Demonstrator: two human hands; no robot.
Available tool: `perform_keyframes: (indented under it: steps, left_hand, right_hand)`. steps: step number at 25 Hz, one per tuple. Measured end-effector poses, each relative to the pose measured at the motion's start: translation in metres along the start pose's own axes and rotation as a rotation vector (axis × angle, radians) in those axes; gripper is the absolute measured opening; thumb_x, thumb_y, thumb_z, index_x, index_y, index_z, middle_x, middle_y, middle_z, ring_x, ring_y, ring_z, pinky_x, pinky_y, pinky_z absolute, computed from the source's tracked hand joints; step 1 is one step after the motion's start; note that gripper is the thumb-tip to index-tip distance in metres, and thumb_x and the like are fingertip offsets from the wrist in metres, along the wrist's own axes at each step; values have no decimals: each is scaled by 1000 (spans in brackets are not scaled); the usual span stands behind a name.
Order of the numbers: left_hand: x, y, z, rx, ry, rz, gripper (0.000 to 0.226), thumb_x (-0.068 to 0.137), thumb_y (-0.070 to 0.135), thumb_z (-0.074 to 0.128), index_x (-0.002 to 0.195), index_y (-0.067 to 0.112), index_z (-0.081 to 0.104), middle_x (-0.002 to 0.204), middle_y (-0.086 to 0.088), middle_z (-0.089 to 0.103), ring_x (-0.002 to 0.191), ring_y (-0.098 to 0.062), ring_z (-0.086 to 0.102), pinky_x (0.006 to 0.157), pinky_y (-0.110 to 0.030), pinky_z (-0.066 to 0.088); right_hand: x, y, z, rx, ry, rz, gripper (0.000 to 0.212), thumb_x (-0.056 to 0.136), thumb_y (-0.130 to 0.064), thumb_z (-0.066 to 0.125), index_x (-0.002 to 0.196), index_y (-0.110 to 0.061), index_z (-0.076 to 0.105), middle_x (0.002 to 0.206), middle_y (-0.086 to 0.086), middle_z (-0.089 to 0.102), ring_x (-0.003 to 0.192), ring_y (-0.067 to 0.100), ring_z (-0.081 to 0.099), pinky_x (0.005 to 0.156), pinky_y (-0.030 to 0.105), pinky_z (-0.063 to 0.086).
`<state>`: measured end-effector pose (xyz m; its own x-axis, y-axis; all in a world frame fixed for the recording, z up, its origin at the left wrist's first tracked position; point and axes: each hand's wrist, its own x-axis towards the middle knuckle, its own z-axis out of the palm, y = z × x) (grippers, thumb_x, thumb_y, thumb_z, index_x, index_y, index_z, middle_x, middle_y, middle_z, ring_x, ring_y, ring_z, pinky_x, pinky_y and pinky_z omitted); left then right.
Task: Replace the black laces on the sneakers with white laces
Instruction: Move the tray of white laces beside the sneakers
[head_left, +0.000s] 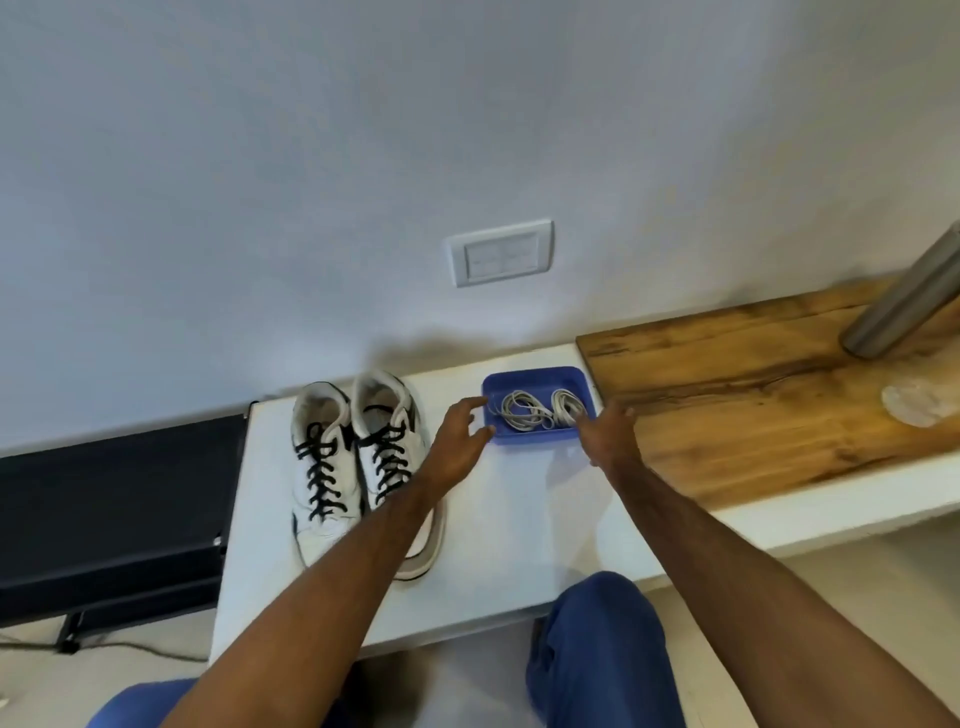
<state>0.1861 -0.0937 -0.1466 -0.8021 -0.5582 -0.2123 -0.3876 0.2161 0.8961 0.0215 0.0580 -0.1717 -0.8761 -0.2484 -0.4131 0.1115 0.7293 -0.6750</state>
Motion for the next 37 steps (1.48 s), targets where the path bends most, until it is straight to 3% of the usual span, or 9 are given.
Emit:
perform_keyframes:
  steps: [3, 7, 11, 14, 19, 25, 28, 32, 37]
  left_hand:
    - [-43, -5, -39, 147, 37, 170, 24, 101, 7, 54, 119, 16, 68, 119, -2, 61, 108, -6, 59, 89, -18, 42]
    - [-95, -33, -93, 288, 211, 279, 27, 96, 1, 53, 107, 18, 70, 106, 0, 61, 94, -10, 58, 82, -23, 47]
    - [-121, -74, -152, 329, 389, 79, 32, 92, 8, 56, 120, 23, 62, 117, 3, 53, 105, -18, 58, 90, -44, 54]
    - [-116, -84, -191, 290, 409, -71, 40, 92, 17, 65, 131, 24, 55, 131, -2, 51, 115, -24, 56, 99, -48, 50]
    - [-90, -99, -195, 214, 341, 3, 42, 92, 24, 69, 132, 32, 57, 125, 1, 47, 113, -20, 58, 99, -45, 52]
    - [-84, -125, -177, 199, 549, 163, 33, 96, 23, 67, 125, 38, 60, 122, 13, 44, 110, -9, 57, 90, -31, 55]
    - [-81, -125, -167, 244, 608, 168, 26, 96, 19, 68, 119, 30, 64, 127, 9, 46, 111, -10, 57, 88, -26, 54]
    - [-79, -116, -175, 335, 614, 148, 13, 95, 21, 70, 107, 26, 70, 124, 14, 50, 97, -2, 61, 74, -11, 47]
    - [-76, -113, -188, 311, 570, 163, 8, 89, 15, 77, 91, 22, 74, 110, 17, 58, 90, 8, 63, 70, -10, 48]
  right_hand:
    - [-44, -10, 14, -250, 68, -192, 49, 94, -18, 62, 136, -3, 42, 141, 17, 37, 121, 41, 51, 86, 42, 47]
    - [-99, -42, 59, -198, -175, -469, 37, 92, -10, 61, 128, -7, 53, 133, 12, 48, 119, 33, 54, 91, 34, 43]
    - [-155, -85, 109, -216, -321, -729, 31, 91, -9, 56, 121, -14, 59, 116, 2, 51, 105, 22, 57, 83, 34, 45]
    - [-179, -115, 139, -233, -356, -855, 29, 92, -11, 53, 119, -19, 60, 115, -1, 55, 96, 17, 58, 79, 37, 49]
    - [-173, -127, 182, -252, -243, -1003, 26, 95, -18, 57, 119, -28, 57, 105, -6, 57, 89, 11, 60, 76, 37, 55]
    - [-159, -117, 201, -246, -72, -1126, 23, 96, -33, 63, 119, -32, 58, 96, -14, 63, 93, 11, 58, 82, 34, 48]
    - [-151, -112, 206, -258, -34, -1170, 23, 97, -30, 62, 120, -28, 61, 101, -11, 66, 96, 16, 59, 84, 38, 47]
    - [-144, -117, 210, -441, 87, -1287, 29, 100, -33, 52, 124, -25, 67, 100, -6, 67, 94, 19, 60, 81, 39, 46]
    - [-134, -140, 207, -563, 152, -1412, 25, 98, -37, 52, 101, -24, 73, 92, -2, 63, 90, 23, 57, 78, 42, 43]
